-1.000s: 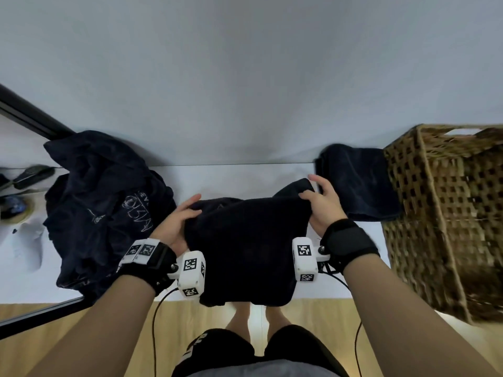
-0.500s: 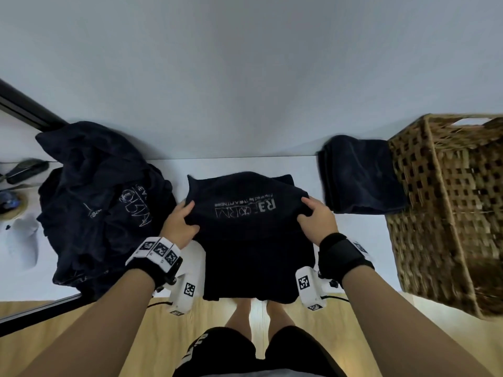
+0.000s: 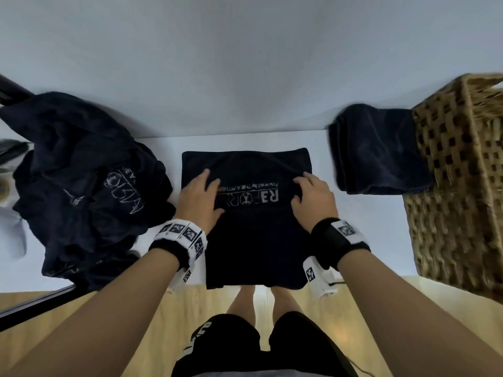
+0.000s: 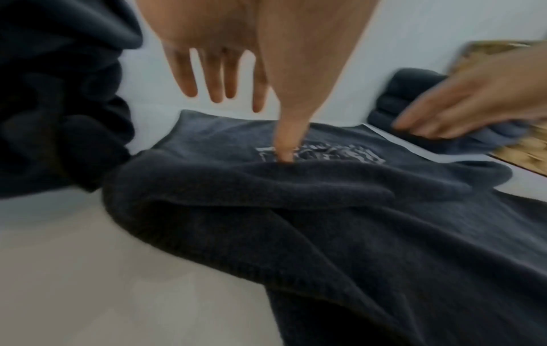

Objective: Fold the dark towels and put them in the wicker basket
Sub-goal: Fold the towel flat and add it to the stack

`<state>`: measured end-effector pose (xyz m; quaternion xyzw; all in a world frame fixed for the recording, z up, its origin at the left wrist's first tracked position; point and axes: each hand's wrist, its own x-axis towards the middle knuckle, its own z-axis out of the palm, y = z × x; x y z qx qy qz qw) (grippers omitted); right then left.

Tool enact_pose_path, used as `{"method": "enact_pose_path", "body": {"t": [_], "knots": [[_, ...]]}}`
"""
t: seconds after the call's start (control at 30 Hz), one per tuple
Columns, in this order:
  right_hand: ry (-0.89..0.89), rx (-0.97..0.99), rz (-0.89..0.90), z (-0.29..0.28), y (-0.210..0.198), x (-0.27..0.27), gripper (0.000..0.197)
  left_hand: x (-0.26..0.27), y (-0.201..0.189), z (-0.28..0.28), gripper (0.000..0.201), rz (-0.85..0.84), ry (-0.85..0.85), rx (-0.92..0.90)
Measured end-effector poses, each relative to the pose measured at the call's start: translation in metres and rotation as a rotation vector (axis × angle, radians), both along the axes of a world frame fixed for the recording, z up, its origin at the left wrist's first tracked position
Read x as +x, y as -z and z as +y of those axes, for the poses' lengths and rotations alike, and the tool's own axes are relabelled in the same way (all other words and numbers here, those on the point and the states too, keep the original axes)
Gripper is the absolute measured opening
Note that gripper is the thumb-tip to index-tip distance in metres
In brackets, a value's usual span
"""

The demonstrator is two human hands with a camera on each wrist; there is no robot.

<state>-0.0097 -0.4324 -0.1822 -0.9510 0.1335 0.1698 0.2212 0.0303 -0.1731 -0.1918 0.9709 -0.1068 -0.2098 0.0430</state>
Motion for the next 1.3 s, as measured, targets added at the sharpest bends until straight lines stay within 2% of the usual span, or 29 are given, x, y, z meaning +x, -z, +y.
{"method": "enact_pose_path", "body": {"t": [0.03,0.1,0.17,0.27,0.33,0.4,0.5,0.57,0.73,0.9,1.0,1.07,1.13,1.17,1.3], "knots": [[-0.050,0.037,0.042,0.001,0.005,0.007,0.052,0.000,0.006,-0.004,0.089,0.089,0.045,0.013],[-0.130,0.043,0.183,0.000,0.014,0.018,0.060,0.005,0.016,-0.008,0.098,0.273,0.005,0.046],[-0.168,0.002,0.227,-0.006,0.022,0.028,0.064,0.015,0.025,-0.009,0.097,0.305,-0.030,0.054],[-0.142,0.020,0.149,-0.014,0.026,0.035,0.063,0.036,0.029,-0.010,0.090,0.263,-0.030,0.047],[-0.101,0.034,0.016,-0.016,0.025,0.030,0.058,0.047,0.029,-0.011,0.087,0.248,-0.040,0.047],[-0.138,0.016,-0.098,-0.013,0.018,0.013,0.052,0.051,0.026,-0.014,0.083,0.222,-0.068,0.009],[-0.347,-0.026,-0.092,-0.002,0.014,-0.024,0.048,0.041,0.019,-0.018,0.066,0.082,-0.119,-0.172],[-0.368,-0.076,-0.016,0.002,0.017,-0.043,0.047,0.025,0.017,-0.018,0.056,-0.034,-0.097,-0.187],[-0.207,-0.089,0.064,-0.004,0.028,-0.040,0.054,0.002,0.026,-0.013,0.066,0.051,-0.096,-0.091],[-0.124,-0.058,0.020,-0.002,0.019,-0.029,0.056,0.019,0.020,-0.013,0.060,0.091,-0.124,-0.180],[0.026,-0.001,-0.097,-0.001,0.009,-0.049,0.050,0.013,0.007,-0.005,0.047,0.008,-0.149,-0.312],[0.192,0.059,-0.086,-0.004,0.007,-0.074,0.040,-0.006,-0.001,0.006,0.035,-0.100,-0.169,-0.362],[0.373,0.124,-0.012,-0.009,0.008,-0.100,0.034,-0.032,-0.003,0.019,0.020,-0.150,-0.256,-0.391],[0.448,0.154,0.041,-0.013,0.010,-0.112,0.033,-0.047,-0.001,0.026,0.015,-0.121,-0.331,-0.392],[0.577,0.281,0.225,-0.021,0.020,-0.143,0.040,-0.110,0.015,0.046,0.023,0.183,-0.624,-0.285]]}}
